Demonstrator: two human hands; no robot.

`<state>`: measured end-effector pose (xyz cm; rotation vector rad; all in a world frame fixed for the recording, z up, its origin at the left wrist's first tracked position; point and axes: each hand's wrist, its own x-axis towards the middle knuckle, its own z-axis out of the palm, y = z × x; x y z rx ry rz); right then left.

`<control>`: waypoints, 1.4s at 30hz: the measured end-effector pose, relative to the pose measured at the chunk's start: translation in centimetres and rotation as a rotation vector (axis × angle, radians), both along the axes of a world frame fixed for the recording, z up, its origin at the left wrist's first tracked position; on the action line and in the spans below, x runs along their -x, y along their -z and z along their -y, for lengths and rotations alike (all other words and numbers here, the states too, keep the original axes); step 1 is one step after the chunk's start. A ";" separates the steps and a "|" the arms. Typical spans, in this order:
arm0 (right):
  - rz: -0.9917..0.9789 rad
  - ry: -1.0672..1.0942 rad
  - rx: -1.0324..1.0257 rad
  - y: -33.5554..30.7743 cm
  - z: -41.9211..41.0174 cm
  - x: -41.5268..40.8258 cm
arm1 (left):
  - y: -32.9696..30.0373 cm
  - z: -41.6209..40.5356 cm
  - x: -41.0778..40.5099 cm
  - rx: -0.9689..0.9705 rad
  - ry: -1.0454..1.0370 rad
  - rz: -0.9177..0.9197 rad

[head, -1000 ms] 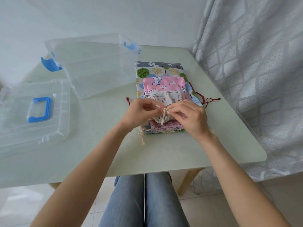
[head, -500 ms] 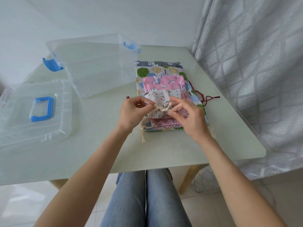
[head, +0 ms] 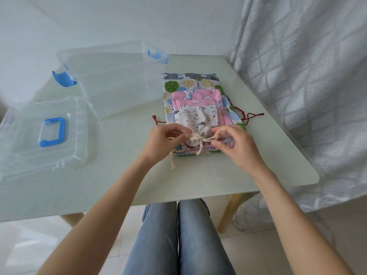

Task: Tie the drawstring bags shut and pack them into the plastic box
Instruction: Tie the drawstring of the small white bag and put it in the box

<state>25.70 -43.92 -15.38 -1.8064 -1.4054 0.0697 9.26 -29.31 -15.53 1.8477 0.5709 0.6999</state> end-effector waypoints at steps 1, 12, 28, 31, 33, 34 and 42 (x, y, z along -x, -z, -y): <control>0.027 -0.019 0.034 -0.3 0.1 0.3 | -0.3 -0.3 0.3 -0.081 0.036 -0.035; 0.418 -0.091 0.137 -2.5 -2.4 0.4 | -2.7 -6.8 -7.0 -0.596 0.081 -0.509; 0.089 -0.023 -0.070 -6.6 -7.6 -1.5 | -7.9 -7.8 0.9 0.116 -0.121 0.057; -0.042 -0.107 -0.160 -9.7 -13.2 -0.5 | -10.6 -10.6 3.6 0.022 -0.286 0.131; -0.088 -0.165 -0.178 -11.8 -17.6 0.5 | -12.5 -13.1 5.1 -0.164 -0.417 0.078; -0.070 -0.179 -0.191 -12.7 -20.0 1.0 | -13.2 -14.5 5.7 -0.272 -0.484 0.031; 0.216 -0.190 -0.016 -12.2 -33.2 3.4 | -12.6 -22.2 6.7 -0.568 -0.664 -0.517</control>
